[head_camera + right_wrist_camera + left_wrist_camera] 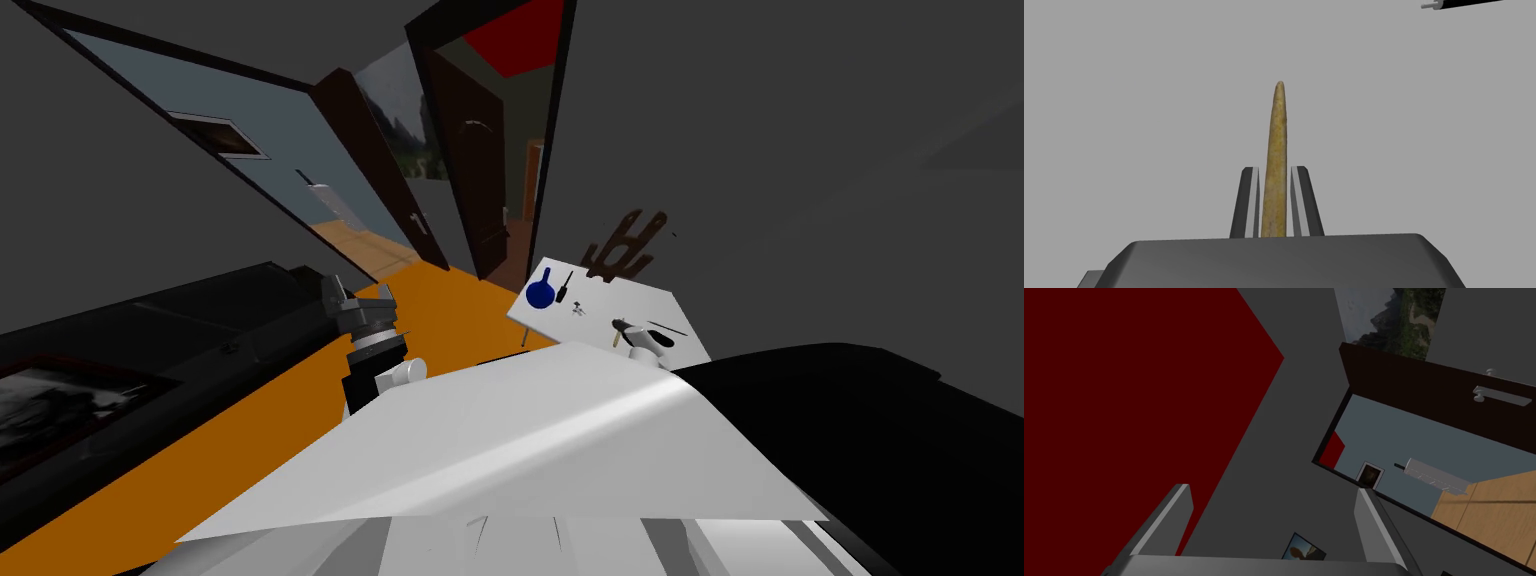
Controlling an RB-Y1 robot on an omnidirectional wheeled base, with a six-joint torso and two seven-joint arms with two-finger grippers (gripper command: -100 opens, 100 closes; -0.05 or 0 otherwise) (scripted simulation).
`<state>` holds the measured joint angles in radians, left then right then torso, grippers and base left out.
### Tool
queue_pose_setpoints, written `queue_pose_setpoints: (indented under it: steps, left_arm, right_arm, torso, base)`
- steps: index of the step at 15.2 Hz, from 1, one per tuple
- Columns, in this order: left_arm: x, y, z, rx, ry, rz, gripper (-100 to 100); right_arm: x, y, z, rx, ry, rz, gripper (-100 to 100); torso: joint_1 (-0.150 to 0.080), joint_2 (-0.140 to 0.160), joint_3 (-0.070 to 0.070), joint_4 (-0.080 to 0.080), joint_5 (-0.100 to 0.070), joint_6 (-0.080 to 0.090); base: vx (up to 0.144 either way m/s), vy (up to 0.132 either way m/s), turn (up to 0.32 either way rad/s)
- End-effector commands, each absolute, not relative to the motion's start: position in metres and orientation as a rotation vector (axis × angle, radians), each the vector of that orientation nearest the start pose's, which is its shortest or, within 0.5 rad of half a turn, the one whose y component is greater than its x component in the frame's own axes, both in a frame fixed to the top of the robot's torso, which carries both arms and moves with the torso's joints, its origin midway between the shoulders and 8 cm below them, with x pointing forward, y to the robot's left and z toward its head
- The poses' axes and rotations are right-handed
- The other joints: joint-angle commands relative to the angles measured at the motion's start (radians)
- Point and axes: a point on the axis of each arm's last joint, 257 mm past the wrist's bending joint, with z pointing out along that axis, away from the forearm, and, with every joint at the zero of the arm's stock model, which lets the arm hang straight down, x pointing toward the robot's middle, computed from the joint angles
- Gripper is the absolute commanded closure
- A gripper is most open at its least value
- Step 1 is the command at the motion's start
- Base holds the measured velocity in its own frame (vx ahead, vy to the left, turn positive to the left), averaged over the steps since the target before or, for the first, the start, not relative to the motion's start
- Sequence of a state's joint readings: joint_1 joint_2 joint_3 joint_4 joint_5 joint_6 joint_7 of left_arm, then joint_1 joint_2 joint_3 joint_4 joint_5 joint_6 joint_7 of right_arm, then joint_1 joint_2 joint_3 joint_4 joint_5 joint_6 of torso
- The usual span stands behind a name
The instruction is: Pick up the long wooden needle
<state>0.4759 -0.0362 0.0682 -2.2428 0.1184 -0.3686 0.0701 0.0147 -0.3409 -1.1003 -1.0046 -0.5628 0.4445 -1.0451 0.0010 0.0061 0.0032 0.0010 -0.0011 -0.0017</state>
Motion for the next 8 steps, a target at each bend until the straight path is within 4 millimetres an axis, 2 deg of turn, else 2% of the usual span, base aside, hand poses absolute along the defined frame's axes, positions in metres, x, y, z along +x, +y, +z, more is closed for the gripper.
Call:
queue_pose_setpoints:
  steps: [1, 8]
  left_arm:
    - [0.365, 0.322, -0.011, -0.897, 0.572, -1.349, 0]
    - [0.365, 0.322, -0.011, -0.897, 0.572, -1.349, 0]
  right_arm:
    - [0.208, -0.733, -0.423, -2.927, 1.499, -1.393, 100]
    - [0.196, -0.747, -0.418, -2.908, 1.576, -1.388, 100]
  torso:
    - [0.0, 0.0, 0.0, 0.0, 0.0, 0.0]
    - [-0.001, -0.001, -0.001, 0.0, 0.0, 0.0]
  base:
    - [-0.08, 0.027, 0.117]
    - [-0.061, 0.028, 0.102]
